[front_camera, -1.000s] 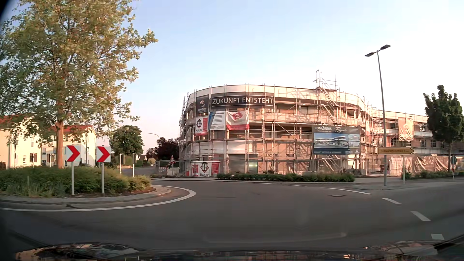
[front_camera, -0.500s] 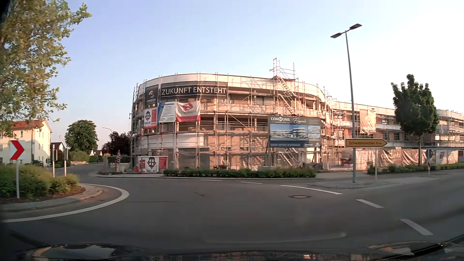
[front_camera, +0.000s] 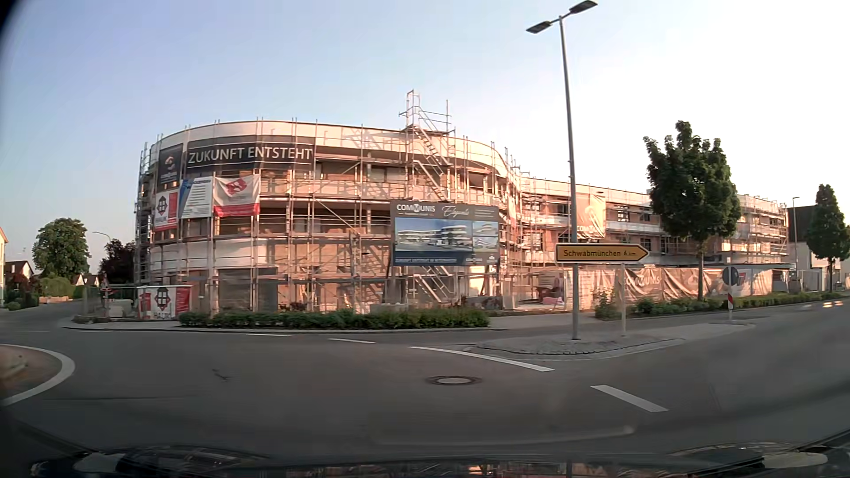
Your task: Follow the waypoints while adhering to traffic rules and regulations
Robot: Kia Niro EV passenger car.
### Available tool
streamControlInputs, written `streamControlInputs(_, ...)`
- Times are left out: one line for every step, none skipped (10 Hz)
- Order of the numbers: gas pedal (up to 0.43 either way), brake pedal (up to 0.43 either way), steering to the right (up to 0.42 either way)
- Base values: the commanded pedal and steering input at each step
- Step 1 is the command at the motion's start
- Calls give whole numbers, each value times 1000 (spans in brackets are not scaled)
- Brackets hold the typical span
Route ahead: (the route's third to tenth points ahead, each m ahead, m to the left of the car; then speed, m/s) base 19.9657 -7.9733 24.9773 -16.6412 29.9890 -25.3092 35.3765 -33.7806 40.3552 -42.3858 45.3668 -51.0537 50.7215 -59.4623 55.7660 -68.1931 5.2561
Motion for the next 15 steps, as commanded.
streamControlInputs(228,18,341)
streamControlInputs(228,18,351)
streamControlInputs(228,18,361)
streamControlInputs(228,18,368)
streamControlInputs(228,18,370)
streamControlInputs(228,18,370)
streamControlInputs(228,18,370)
streamControlInputs(240,18,370)
streamControlInputs(240,18,369)
streamControlInputs(248,12,365)
streamControlInputs(248,18,356)
streamControlInputs(248,18,344)
streamControlInputs(268,18,318)
streamControlInputs(287,18,282)
streamControlInputs(287,12,253)
